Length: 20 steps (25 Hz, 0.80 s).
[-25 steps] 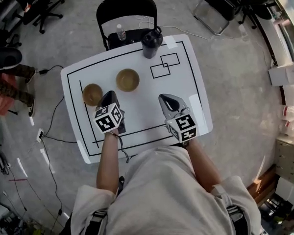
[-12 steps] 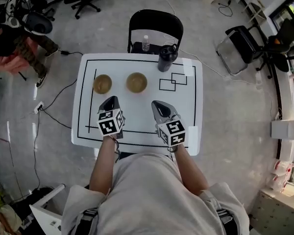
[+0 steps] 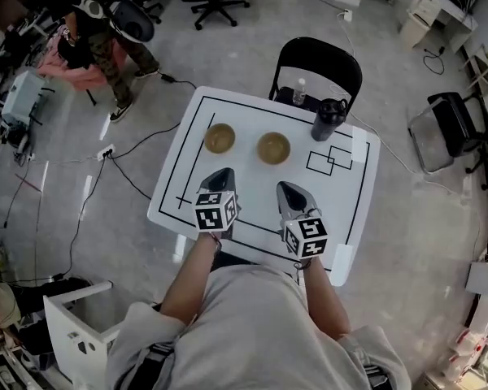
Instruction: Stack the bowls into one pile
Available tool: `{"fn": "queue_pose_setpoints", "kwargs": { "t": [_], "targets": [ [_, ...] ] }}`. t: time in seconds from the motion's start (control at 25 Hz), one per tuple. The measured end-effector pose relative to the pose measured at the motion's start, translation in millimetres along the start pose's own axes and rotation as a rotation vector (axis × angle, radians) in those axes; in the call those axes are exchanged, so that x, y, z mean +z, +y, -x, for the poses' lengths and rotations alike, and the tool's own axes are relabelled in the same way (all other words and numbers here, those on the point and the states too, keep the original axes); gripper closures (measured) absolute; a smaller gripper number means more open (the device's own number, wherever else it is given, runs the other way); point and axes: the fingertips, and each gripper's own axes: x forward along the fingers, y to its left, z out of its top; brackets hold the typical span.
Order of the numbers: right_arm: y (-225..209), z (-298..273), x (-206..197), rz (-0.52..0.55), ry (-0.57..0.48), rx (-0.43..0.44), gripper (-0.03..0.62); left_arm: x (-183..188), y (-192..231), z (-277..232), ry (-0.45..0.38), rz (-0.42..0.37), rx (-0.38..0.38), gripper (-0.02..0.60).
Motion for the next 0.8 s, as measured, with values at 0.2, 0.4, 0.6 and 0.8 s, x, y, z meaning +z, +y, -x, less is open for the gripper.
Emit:
{"fn": "queue_pose_setpoints", "kwargs": {
  "t": [0.2,0.4,0.6,0.8],
  "targets": [
    [15.4,-19.8,-0.1,0.019,0.027,-0.015,0.594,7.4,17.3,-1.2,-0.018,0.015,-0.043,0.578],
    [27.3,-51.2,6.3,0.03,0.044,-0.073,0.594,13.6,51.2,-14.8,0.005,-0.003,-0.096,0.578],
    [43.8,-88.7,6.5,0.02,0.064,-0.115,0.594,23.9,95.6,-30.3,0.031,-0.011,-0.13,0.578],
    [64.8,-111.7,-4.8,-0.018,0.091,-0.177,0.594,19.7,126.3,-46.2,0.085,-0.039,-0.196,0.578]
  ]
}}
